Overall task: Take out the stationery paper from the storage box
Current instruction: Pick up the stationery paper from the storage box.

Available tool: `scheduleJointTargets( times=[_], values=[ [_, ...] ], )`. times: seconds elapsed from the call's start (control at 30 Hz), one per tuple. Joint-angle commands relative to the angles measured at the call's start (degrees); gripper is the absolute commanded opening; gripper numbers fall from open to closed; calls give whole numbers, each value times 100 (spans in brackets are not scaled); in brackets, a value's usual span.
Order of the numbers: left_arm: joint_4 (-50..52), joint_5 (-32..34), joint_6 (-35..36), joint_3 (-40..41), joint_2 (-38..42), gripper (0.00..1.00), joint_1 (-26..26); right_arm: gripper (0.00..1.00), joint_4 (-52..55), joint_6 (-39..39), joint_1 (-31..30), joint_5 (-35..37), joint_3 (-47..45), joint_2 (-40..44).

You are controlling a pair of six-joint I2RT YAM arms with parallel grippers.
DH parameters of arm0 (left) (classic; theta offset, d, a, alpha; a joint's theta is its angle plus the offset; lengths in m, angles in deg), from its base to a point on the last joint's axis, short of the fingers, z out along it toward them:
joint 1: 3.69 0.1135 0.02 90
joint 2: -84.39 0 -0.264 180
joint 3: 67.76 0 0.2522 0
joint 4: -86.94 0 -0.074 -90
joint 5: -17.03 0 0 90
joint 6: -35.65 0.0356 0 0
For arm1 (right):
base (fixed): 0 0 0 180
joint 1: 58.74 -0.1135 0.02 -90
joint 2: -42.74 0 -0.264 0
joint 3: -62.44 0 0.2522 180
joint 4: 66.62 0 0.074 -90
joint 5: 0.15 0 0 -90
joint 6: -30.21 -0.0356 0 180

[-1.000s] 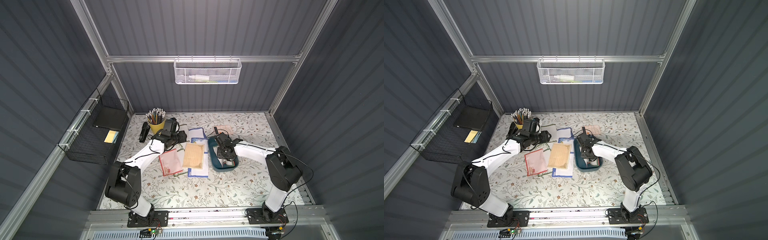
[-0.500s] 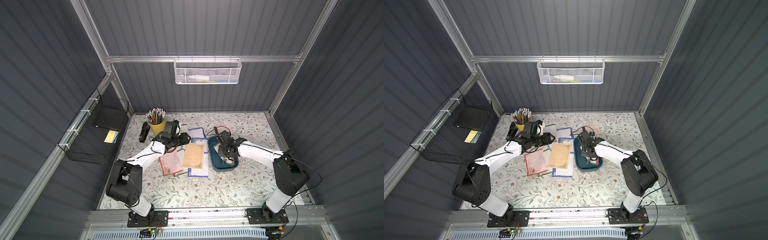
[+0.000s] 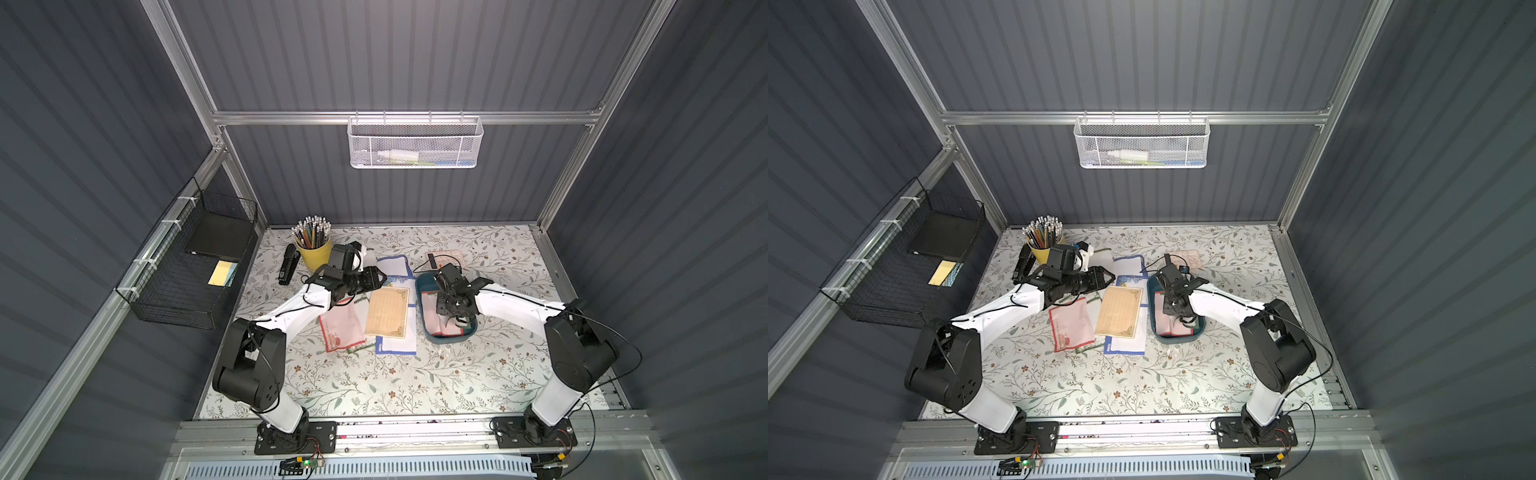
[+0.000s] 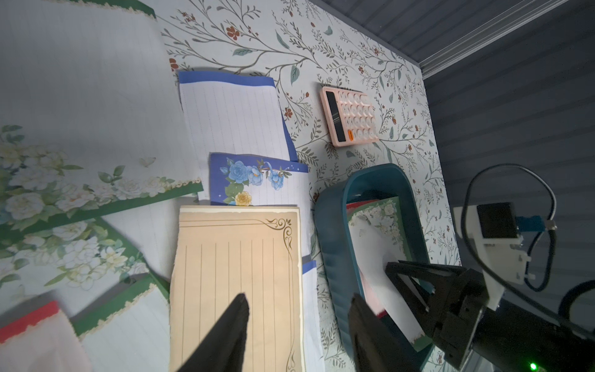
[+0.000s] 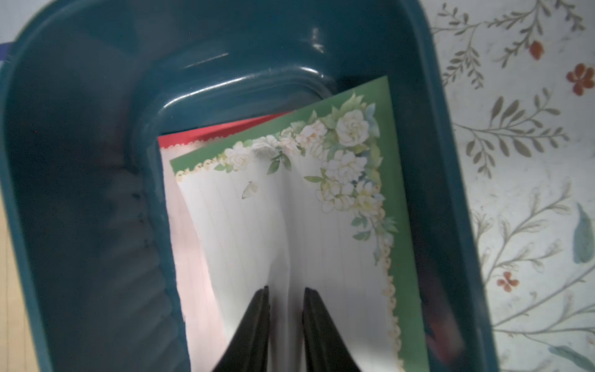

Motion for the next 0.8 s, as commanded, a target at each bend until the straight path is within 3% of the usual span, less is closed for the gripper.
scheduleJointTargets(
  times=[0.0,0.1,0.13,0.43,0.6,0.77],
  values=[
    [-72,-104,-42,76,-126,53,-23,16,18,-30,-9,-51,-33,-122],
    [-66,-107,-47,84,-129,53,-23,1,-73,-13,-13,-77,-81,-16],
    [-69,-113,-43,93,-124,53,-23,0,-72,-20,-14,-59,-87,32],
    [-272,-527,-247,72,-157,53,-23,0,108,-40,-12,161,4,556],
    [-885,-1245,-879,157,-68,54,-32,0,-162,-30,-8,113,-156,1168],
    [-1198,-1280,-1475,94,53,54,-177,0,-567,-64,-13,69,-450,1768]
  ],
)
